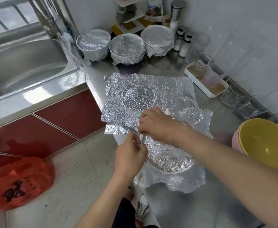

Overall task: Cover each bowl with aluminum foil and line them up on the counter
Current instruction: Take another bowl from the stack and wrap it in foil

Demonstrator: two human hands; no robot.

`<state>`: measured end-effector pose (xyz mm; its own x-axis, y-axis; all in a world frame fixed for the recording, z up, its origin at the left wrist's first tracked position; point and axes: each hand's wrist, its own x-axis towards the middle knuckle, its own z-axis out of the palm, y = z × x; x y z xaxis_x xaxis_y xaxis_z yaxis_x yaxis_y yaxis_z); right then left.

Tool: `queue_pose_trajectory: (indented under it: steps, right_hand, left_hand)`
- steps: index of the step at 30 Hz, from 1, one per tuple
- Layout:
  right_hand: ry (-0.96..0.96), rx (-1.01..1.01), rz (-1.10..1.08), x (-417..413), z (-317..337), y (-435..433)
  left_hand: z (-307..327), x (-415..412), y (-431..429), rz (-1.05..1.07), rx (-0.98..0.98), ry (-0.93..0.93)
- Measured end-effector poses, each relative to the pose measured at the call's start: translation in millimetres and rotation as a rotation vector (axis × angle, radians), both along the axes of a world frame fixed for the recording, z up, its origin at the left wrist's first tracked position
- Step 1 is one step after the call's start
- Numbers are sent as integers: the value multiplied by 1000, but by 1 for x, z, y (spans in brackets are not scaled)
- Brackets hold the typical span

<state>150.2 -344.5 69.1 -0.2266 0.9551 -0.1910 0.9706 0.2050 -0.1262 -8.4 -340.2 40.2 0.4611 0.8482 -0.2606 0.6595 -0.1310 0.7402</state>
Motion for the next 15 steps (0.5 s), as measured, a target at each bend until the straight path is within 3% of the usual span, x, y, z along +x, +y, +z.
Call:
queue_pose_trajectory:
  steps: [4, 8, 10, 12, 15]
  right_hand:
    - [-130, -36, 220, -13, 1, 9]
    - [-36, -125, 159, -19, 1, 3]
    - [170, -86, -64, -15, 2, -8]
    - [398, 82, -433, -5, 3, -26]
    - [402, 326, -942, 15, -2, -64]
  left_hand:
    - [-7, -8, -21, 110, -117, -92]
    - [-14, -5, -29, 54, -196, -79]
    - [-11, -2, -24, 48, -172, -69]
    - [-7, 2, -13, 58, -64, -47]
    - [1, 10, 12, 58, 59, -22]
